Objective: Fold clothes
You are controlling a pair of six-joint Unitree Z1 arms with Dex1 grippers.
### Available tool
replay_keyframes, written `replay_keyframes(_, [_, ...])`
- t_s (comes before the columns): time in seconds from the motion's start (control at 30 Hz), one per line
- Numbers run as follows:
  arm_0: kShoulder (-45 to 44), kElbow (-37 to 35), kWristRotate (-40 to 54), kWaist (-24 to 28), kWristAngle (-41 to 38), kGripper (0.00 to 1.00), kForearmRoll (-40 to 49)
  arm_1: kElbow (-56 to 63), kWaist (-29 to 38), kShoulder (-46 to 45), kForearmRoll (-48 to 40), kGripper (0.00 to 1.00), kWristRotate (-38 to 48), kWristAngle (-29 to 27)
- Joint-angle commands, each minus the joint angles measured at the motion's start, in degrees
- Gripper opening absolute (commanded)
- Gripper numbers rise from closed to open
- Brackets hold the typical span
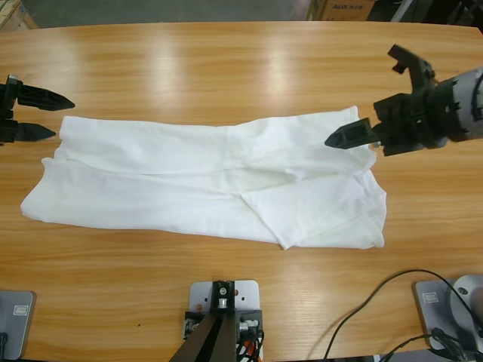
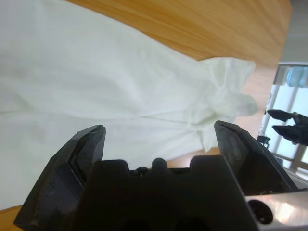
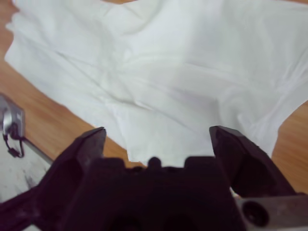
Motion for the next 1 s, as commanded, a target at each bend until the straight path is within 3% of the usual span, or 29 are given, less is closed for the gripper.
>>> replay_keyframes(0.03, [-1.04,0.67,1.31,1.43,0.86,0.872,2.4,8.74,-0.28,-2.27,-5.74,1.0,10.27,-8.63])
replay_keyframes(0.23, [-0.23,0.43,1.51,1.44,0.95,0.872,2.4,11.34,-0.1,-2.29,-7.18,1.0,13.68,-12.23])
replay_keyframes(0.63, [0.43,0.39,1.68,1.44,1.35,0.872,2.4,16.13,1.07,7.66,-18.84,1.0,11.87,-9.6])
replay_keyframes(0.9, [1.19,0.16,1.68,1.44,1.65,0.872,2.4,19.15,5.17,8.0,-20.38,1.0,12.4,-10.0])
replay_keyframes(0.97, [1.54,-0.07,1.68,1.32,1.65,0.872,2.4,19.2,5.98,7.29,-20.09,0.942,12.36,-10.0])
replay_keyframes(1.0, [1.7,-0.19,1.68,1.23,1.65,0.872,2.4,19.2,6.14,6.89,-19.93,0.838,12.17,-10.04])
